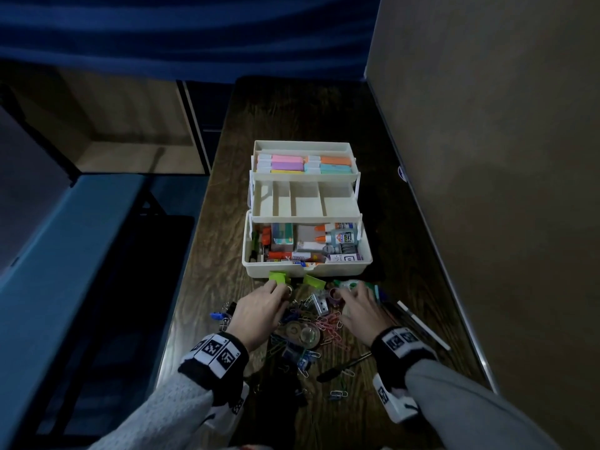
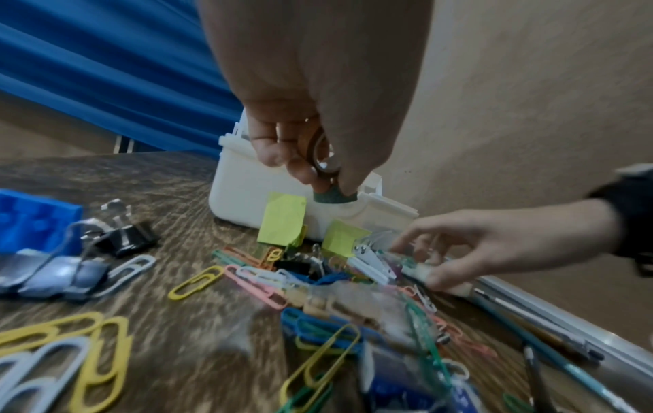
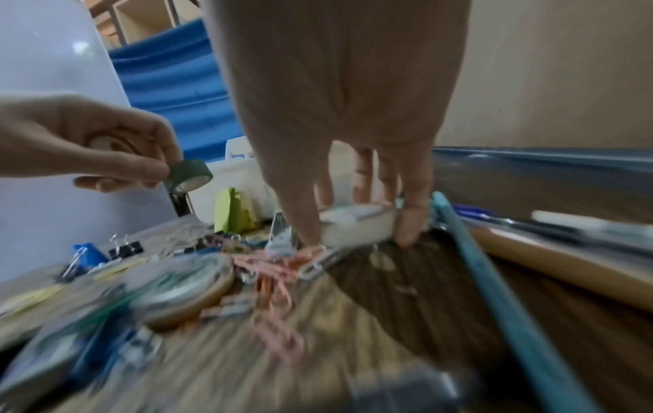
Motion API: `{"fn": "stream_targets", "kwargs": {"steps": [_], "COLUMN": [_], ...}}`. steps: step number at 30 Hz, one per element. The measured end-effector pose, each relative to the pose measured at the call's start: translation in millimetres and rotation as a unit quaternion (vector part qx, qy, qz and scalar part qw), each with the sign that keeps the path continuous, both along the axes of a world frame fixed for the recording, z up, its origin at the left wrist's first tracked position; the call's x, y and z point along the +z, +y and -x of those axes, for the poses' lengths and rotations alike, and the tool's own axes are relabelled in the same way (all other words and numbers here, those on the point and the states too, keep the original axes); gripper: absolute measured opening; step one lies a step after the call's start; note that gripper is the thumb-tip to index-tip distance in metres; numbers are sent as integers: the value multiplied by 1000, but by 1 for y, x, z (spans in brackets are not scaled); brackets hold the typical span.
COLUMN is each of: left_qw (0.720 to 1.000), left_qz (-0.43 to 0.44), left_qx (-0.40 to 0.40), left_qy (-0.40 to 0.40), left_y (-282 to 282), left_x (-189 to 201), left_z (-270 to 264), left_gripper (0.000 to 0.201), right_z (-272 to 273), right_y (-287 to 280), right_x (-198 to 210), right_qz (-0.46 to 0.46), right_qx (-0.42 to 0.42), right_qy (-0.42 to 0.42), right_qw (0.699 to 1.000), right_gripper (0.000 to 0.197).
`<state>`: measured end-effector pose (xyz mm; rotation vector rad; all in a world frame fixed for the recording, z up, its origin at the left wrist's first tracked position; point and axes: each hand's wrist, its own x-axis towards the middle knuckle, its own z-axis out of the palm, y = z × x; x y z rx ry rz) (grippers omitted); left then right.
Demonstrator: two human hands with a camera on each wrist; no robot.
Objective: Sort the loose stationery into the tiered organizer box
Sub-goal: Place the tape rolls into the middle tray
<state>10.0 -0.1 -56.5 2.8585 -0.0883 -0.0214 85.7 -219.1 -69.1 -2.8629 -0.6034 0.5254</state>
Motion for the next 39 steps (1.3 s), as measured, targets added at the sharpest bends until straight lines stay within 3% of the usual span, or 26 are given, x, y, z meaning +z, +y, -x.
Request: {"fn": "stream_targets", "kwargs": {"steps": [5,9,13,17,25,27,33,36,39], "left_qw": [1000,999,994,990,995,998,999,999,999], "left_qz": [5,17,39,55,22,5,-34,-37,-20], "left_qx": [-11,-28,-43,-23,35,26,18,17,24], "left_qy": [-29,-42,-93,-127,-86,-55,-20,-25,-36], "left_y": [-6,-10,-15,-23,-40,-39,-33,-30,-29], "left_x": [10,23,43,61,66,62,50,50,53], "left_z": [-6,-22,-57,-112,-210,-221,-235,-241,-244], "left_gripper": [20,22,21,23,20,22,21,25,25], "right_z": [-19,-25,-28,-48,-140,-162,-192,-201,-204], "right_y": [15,20,8,-3,29,37,57,62,58], "right_x": [2,-2,4,36,106,110,92,87,82], "right_qz": [75,85,16,-106,-185,-165,20,17,-43], "right_qx": [3,12,-3,-55,-94,-83,-25,-2,12], "right_qy": [28,-9,12,-20,-85,-97,-100,-135,-145], "right_qw": [997,996,1000,993,975,978,994,991,988], "right_gripper": [37,33,29,18,11,13,23,25,31]}}
